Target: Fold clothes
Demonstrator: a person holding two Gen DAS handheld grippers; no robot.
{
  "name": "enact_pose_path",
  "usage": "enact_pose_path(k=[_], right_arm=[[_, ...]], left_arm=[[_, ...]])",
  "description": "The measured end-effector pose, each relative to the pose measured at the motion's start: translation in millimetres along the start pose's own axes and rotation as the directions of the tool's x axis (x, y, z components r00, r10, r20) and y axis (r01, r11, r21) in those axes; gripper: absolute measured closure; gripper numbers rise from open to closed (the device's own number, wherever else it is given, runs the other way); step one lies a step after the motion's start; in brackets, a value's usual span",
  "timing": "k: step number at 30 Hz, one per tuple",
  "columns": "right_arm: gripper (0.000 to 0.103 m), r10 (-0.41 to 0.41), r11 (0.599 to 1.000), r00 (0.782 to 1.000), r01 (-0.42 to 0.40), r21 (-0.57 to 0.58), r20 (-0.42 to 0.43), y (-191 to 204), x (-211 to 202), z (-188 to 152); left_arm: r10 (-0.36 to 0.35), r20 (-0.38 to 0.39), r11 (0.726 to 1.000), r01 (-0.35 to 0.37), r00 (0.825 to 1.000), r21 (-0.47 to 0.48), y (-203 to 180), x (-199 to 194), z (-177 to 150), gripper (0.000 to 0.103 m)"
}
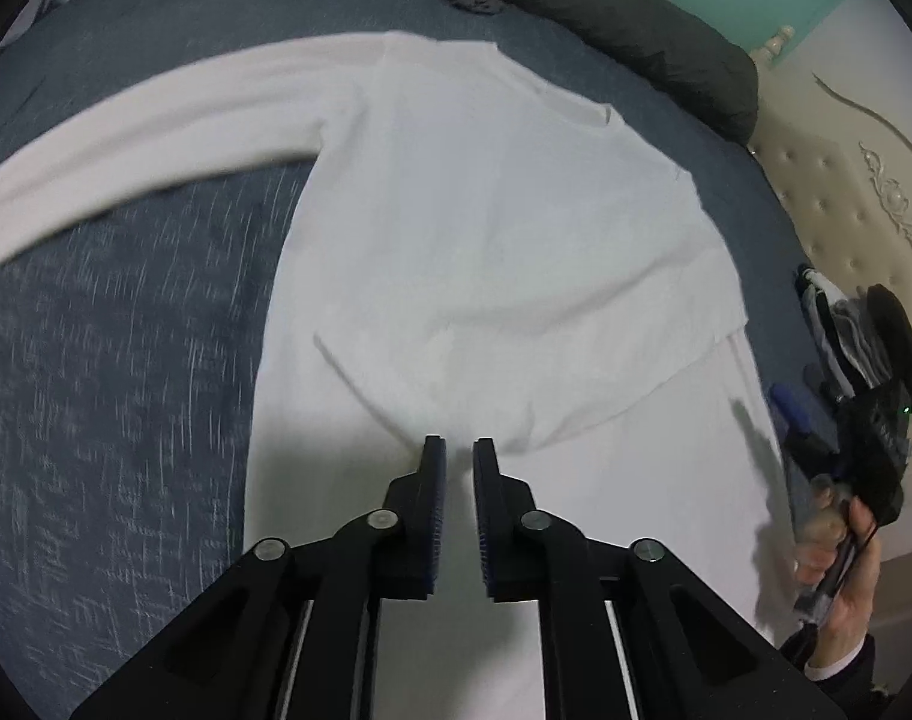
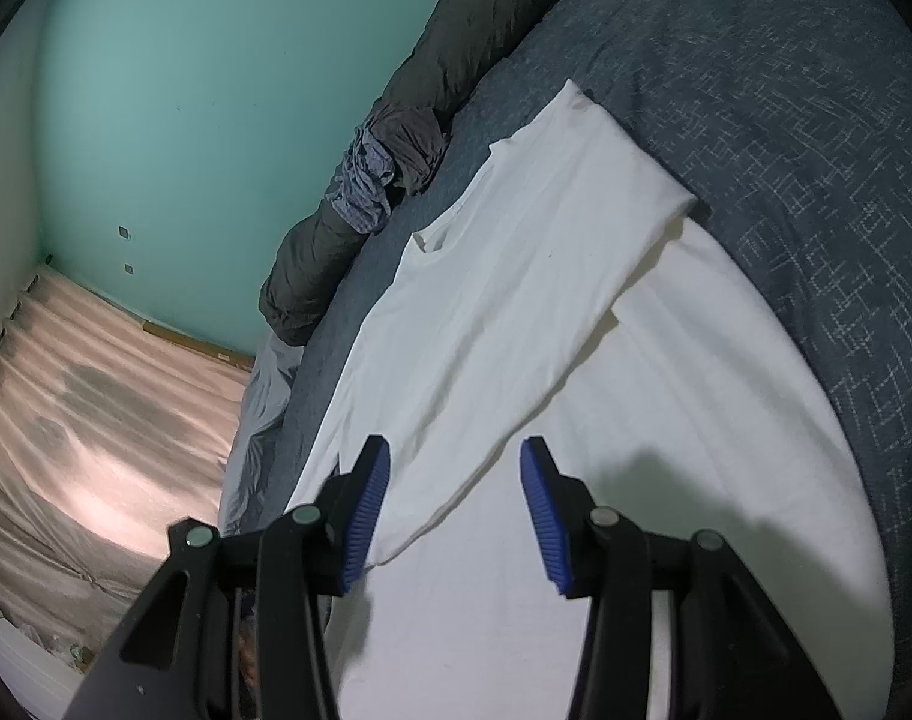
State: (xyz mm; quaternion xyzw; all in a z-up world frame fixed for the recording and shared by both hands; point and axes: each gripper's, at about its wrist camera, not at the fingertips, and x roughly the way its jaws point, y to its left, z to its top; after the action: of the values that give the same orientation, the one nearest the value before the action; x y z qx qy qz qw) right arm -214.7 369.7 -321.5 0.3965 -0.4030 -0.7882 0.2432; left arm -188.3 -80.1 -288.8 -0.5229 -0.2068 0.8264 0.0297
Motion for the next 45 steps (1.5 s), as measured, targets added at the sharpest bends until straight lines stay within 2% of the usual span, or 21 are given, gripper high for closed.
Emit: enact_pose_path(k=[4, 10, 11, 12, 13, 18, 21, 26, 29, 33, 39, 43, 45], right_arm=[[0.057, 0.000, 1.000, 1.000, 0.000, 0.004, 0.000, -0.4, 0.1, -0.5], [0.057, -0.001, 1.000, 1.000, 0.001, 0.007, -0.005, -1.0, 2.5, -1.7], [0.057, -0.003, 1.000, 1.000, 0.003, 0.008, -0.005, -1.3, 2.8, -1.5], [0.057, -0.003, 1.000, 1.000, 0.003, 0.009, -0.006, -1.6, 3.1, -1.3], [0.057, -0.003, 1.000, 1.000, 0.003, 0.010, -0.005, -2.1, 3.1, -1.0], [0.057, -0.003, 1.000, 1.000, 0.003, 0.014, -0.007, -4.2, 1.8, -0.4], [0.057, -0.003, 1.000, 1.000, 0.004, 0.019, -0.007, -5.6, 2.3, -0.3], [0.057, -0.001, 1.000, 1.000, 0.001, 0.026, -0.010, -6.8, 2.6, -0.1], [0.057, -0.001, 1.000, 1.000, 0.001, 0.026, -0.009, -6.5, 2.1, -0.1], [0.057, -0.002, 0.999, 1.000, 0.003, 0.033, -0.008, -7.7, 1.6, 0.7], [0.057, 0.005, 0.999, 1.000, -0.005, 0.043, -0.004, -8.7, -0.7, 1.6], [0.057, 0.007, 0.999, 1.000, -0.007, 0.042, -0.002, -6.9, -0.9, 0.9], [0.057, 0.007, 0.999, 1.000, -0.007, 0.041, -0.001, -6.4, -0.9, 1.0]], left_arm=[[0.001, 0.003, 1.000, -0.001, 1.000, -0.009, 4.5, 6.1, -5.0, 0.074], [-0.001, 0.014, 1.000, 0.001, 1.000, 0.009, 2.7, 16.2, -3.9, 0.074], [0.000, 0.011, 1.000, -0.001, 1.000, 0.021, 0.3, 17.1, -3.7, 0.077], [0.004, 0.007, 0.999, -0.004, 1.000, 0.033, -2.2, 17.5, -2.6, 0.091], [0.007, 0.004, 0.999, -0.007, 1.000, 0.045, -4.8, 17.9, -1.5, 0.097], [-0.040, 0.016, 0.998, 0.039, 0.999, 0.050, -14.2, 3.7, 13.6, 0.100], [-0.107, 0.020, 0.994, 0.108, 0.994, -0.007, -12.6, -6.5, 27.8, 0.100], [-0.179, -0.011, 0.977, 0.176, 0.984, -0.121, 1.0, 3.5, 44.7, 0.100], [-0.207, -0.028, 0.961, 0.198, 0.978, -0.191, 13.0, 12.4, 47.6, 0.100], [-0.249, -0.046, 0.946, 0.232, 0.968, -0.224, 15.0, 11.1, 41.9, 0.100], [-0.256, -0.118, 0.947, 0.223, 0.960, -0.232, 18.6, -2.5, 15.0, 0.100], [-0.228, -0.169, 0.951, 0.182, 0.959, -0.249, 22.5, 11.8, -3.3, 0.100], [-0.205, -0.170, 0.954, 0.158, 0.964, -0.255, 24.9, 20.6, -7.6, 0.101]])
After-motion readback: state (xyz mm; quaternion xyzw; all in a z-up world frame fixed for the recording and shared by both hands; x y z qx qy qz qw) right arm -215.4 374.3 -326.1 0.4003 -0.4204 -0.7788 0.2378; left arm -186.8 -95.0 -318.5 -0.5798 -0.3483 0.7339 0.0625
